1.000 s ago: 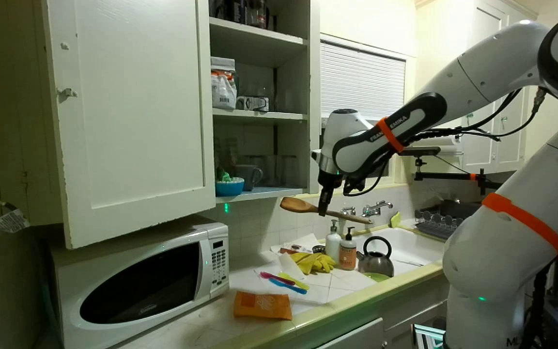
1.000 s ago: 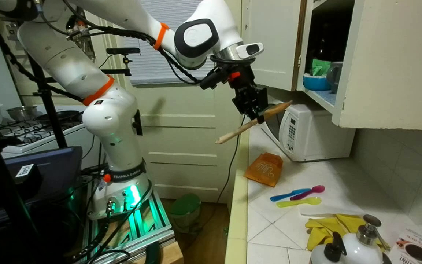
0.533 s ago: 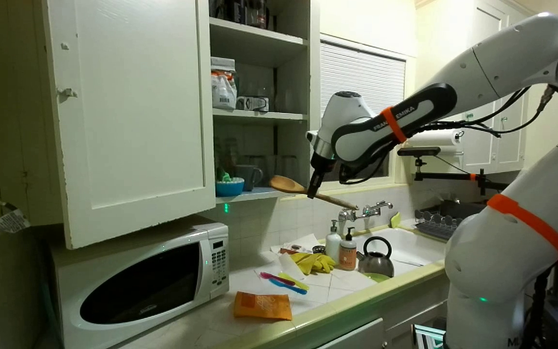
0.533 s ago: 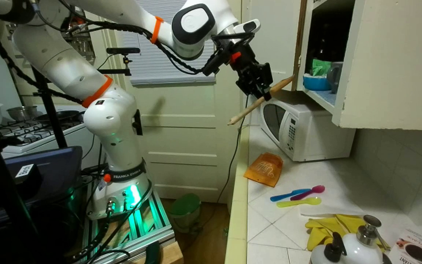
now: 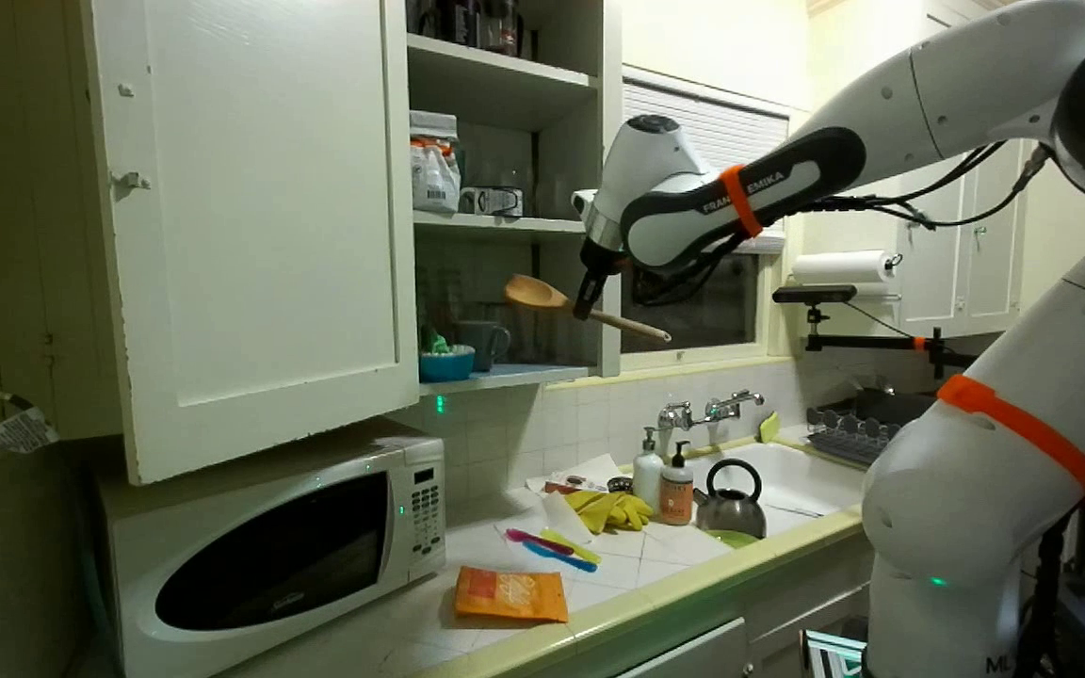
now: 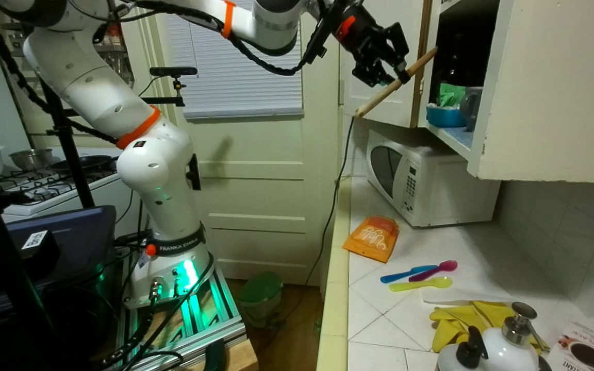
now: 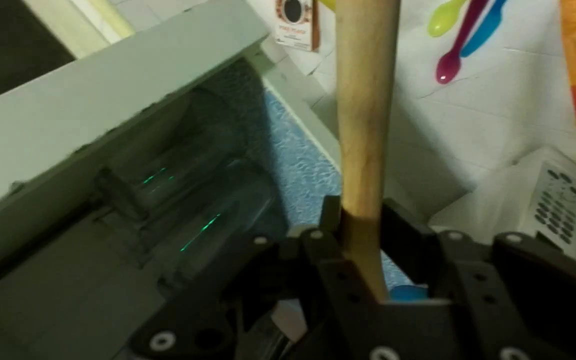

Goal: Put the wooden spoon in the bottom compartment of the top cabinet

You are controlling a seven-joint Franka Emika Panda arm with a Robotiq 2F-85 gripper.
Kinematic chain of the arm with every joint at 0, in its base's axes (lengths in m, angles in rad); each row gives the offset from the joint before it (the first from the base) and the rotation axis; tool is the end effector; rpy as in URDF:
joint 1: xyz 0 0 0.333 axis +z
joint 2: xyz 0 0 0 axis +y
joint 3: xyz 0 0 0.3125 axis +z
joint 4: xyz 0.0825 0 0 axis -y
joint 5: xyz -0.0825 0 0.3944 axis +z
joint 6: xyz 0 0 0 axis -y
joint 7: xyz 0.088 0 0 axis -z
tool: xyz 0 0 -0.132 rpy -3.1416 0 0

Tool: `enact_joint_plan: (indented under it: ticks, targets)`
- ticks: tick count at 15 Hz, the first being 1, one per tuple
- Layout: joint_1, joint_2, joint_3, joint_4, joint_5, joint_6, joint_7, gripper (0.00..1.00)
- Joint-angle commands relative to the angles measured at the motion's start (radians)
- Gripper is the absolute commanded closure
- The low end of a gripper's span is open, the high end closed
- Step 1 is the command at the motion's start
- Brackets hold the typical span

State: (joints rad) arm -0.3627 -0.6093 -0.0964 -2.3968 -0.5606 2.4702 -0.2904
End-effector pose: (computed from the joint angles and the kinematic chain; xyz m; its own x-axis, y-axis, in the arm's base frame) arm 0.3926 -0.2089 0.5856 0.8865 0.2682 0.3770 -0.0163 -0.7962 0.6048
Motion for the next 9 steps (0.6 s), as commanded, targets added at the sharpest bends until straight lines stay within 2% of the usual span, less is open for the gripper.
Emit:
enact_joint_plan:
  ticks: [1,3,4,6,9]
  targets:
    - [0.018,0.016,-0.01,0.037,-0.075,-0.015,0.042,0.74]
    - [-0.002,0.041,0.006,0.073,-0.135,-0.017,0.08,0.74]
    - [-0.005,0.047,0.008,0.078,-0.144,-0.018,0.085,0.94]
    - [-0.012,0.064,0.004,0.072,-0.206,0.041,0.089,0.94]
    - [-0.038,0.088,0.007,0.085,-0.383,0.134,0.14,0.94]
